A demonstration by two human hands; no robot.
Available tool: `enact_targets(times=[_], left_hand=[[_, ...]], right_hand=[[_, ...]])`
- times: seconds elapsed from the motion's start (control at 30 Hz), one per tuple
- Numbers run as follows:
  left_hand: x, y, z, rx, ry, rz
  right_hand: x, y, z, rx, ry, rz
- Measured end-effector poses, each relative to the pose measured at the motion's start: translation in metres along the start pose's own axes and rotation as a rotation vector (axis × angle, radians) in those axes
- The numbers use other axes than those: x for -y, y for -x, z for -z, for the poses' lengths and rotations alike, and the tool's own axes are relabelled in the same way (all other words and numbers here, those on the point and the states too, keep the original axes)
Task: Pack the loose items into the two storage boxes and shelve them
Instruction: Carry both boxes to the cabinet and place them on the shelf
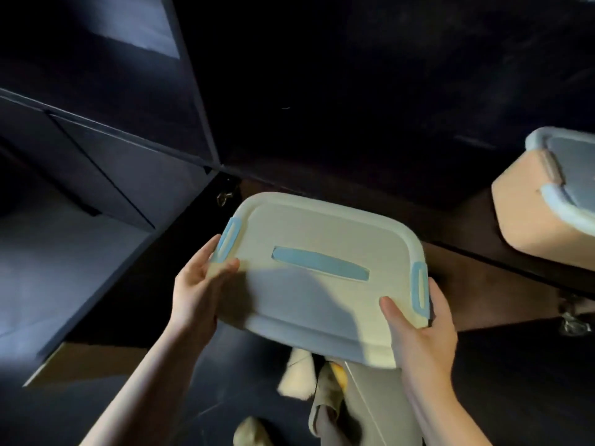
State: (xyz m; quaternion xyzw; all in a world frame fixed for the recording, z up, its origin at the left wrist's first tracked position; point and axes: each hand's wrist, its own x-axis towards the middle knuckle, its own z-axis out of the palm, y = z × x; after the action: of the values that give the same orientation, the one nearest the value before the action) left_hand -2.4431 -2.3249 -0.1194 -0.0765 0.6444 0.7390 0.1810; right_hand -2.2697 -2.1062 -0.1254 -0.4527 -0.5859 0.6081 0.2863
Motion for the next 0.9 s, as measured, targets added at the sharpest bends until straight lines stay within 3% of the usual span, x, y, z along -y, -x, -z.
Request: enact_targets(times=[0.3,0.57,0.73,0.9], left_hand=[[0.150,-0.063,0.041,-0.070,-0.165,0.227],[0.299,-0.179,0.010,0.099,-0.429,0.232],[0.359,-0.256,-0.022,0.156,-0.430,0.273],[0.402,-0.318,-0.043,0.143,-0.438,0.263]], right_hand=[[-0.136,-0.048,-0.031,0.096,0.148,-0.247],[-0.273,-0.169,-0.057,0.125,0.219,-0.482],[-0.336,-0.246,-0.079,0.090,0.265,-0.526],[-0.390,-0.304,-0.111,0.093,0.377,-0.453]])
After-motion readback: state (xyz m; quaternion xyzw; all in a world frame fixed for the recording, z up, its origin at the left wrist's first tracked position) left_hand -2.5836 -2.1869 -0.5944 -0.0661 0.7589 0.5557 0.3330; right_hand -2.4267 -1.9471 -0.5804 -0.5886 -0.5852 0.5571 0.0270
